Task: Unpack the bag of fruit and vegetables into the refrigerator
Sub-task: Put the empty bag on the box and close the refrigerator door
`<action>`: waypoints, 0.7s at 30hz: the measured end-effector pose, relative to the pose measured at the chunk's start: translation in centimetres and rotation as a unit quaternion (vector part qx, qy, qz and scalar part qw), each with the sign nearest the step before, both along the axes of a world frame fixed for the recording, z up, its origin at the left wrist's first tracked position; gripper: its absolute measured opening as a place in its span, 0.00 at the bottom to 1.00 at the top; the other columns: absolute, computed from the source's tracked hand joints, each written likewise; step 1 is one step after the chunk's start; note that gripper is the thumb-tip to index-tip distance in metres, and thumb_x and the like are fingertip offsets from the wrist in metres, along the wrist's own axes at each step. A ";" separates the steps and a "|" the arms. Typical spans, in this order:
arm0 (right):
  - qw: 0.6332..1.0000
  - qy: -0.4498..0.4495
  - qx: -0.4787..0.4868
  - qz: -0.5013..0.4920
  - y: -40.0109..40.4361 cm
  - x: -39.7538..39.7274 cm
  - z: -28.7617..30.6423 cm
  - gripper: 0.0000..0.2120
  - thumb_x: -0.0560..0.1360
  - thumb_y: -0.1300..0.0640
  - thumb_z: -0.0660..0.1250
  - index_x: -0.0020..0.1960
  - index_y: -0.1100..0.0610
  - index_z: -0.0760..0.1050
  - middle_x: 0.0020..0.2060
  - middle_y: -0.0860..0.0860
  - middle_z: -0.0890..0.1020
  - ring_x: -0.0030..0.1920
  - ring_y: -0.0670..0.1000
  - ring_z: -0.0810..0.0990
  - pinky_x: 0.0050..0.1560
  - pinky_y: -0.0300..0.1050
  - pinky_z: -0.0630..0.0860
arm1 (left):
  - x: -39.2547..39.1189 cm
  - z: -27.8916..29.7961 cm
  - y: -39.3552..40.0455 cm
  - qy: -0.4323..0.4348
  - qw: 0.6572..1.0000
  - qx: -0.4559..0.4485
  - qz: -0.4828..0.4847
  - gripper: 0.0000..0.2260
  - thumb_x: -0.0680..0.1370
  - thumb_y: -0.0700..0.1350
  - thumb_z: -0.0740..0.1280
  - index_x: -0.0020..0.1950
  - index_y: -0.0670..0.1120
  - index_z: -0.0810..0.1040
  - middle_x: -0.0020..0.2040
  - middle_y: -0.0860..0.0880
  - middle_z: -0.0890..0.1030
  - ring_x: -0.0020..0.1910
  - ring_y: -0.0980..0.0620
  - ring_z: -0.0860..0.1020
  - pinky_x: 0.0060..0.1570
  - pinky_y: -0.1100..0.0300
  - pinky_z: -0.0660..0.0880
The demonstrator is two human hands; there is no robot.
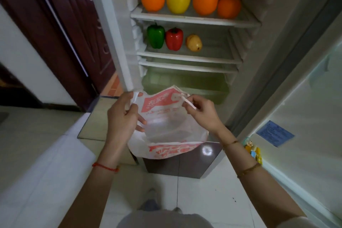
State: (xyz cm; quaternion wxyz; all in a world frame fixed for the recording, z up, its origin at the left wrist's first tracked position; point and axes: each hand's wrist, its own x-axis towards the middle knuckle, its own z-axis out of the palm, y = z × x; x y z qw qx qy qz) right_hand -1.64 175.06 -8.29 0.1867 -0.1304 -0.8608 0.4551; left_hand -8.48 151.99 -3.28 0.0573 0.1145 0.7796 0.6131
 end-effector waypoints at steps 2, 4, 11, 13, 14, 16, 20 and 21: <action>0.999 0.008 -0.033 0.037 -1.4 -0.9 0.7 0.06 0.76 0.58 0.69 0.41 0.52 0.78 0.31 0.50 0.79 0.32 0.49 0.75 0.36 0.40 0.69 | 0.1 0.1 -1.7 -0.013 0.999 0.002 0.036 0.22 0.79 0.34 0.55 0.51 0.60 0.78 0.46 0.41 0.83 0.25 0.51 0.81 0.23 0.57 0.78; 0.996 0.009 -0.059 0.069 -2.9 -1.9 1.1 0.05 0.77 0.60 0.69 0.41 0.58 0.78 0.30 0.49 0.78 0.32 0.45 0.74 0.36 0.35 0.68 | 0.1 0.0 -3.4 -0.023 0.997 0.000 0.067 0.18 0.79 0.34 0.56 0.57 0.52 0.79 0.45 0.41 0.83 0.25 0.52 0.81 0.23 0.58 0.78; 0.986 -0.035 -0.086 0.139 -7.8 -6.2 -0.9 0.08 0.76 0.57 0.69 0.43 0.62 0.78 0.29 0.51 0.78 0.33 0.49 0.75 0.39 0.43 0.71 | -0.5 -1.4 -8.7 -0.035 0.987 -0.020 0.159 0.12 0.80 0.36 0.59 0.58 0.46 0.79 0.55 0.50 0.83 0.25 0.53 0.81 0.22 0.62 0.76; 0.983 -0.054 -0.092 0.151 -9.3 -7.4 -1.7 0.09 0.76 0.58 0.69 0.42 0.64 0.77 0.28 0.49 0.77 0.32 0.47 0.74 0.38 0.41 0.70 | -0.8 -1.9 -10.2 -0.029 0.985 -0.032 0.168 0.11 0.80 0.36 0.60 0.57 0.46 0.78 0.54 0.52 0.83 0.24 0.53 0.81 0.22 0.63 0.76; 0.982 -0.065 -0.093 0.154 -10.0 -8.1 -2.1 0.11 0.77 0.58 0.68 0.41 0.65 0.76 0.29 0.49 0.76 0.32 0.46 0.74 0.38 0.39 0.70 | -1.1 -2.2 -10.9 -0.028 0.984 -0.037 0.171 0.11 0.80 0.36 0.59 0.57 0.45 0.78 0.53 0.53 0.82 0.24 0.54 0.81 0.22 0.64 0.76; 0.979 -0.084 -0.100 0.157 -11.5 -9.4 -2.7 0.13 0.77 0.58 0.68 0.41 0.67 0.74 0.29 0.51 0.76 0.31 0.44 0.73 0.37 0.36 0.69 | -1.7 -2.7 -12.4 -0.024 0.983 -0.045 0.178 0.11 0.80 0.35 0.59 0.56 0.46 0.77 0.52 0.54 0.82 0.24 0.54 0.81 0.22 0.64 0.76; 0.977 -0.107 -0.098 0.155 -14.7 -12.7 -3.6 0.12 0.77 0.59 0.69 0.35 0.58 0.74 0.24 0.43 0.77 0.28 0.39 0.74 0.33 0.28 0.67 | -3.9 -4.0 -15.4 -0.023 0.979 -0.060 0.195 0.09 0.82 0.38 0.59 0.56 0.46 0.76 0.50 0.55 0.82 0.25 0.52 0.81 0.24 0.60 0.79; 0.977 -0.108 -0.091 0.158 -15.6 -13.6 -3.8 0.12 0.77 0.60 0.69 0.35 0.56 0.75 0.24 0.41 0.77 0.27 0.38 0.74 0.33 0.27 0.67 | -4.7 -4.3 -16.2 -0.022 0.978 -0.063 0.199 0.09 0.82 0.38 0.59 0.56 0.46 0.76 0.50 0.54 0.83 0.25 0.51 0.81 0.25 0.59 0.80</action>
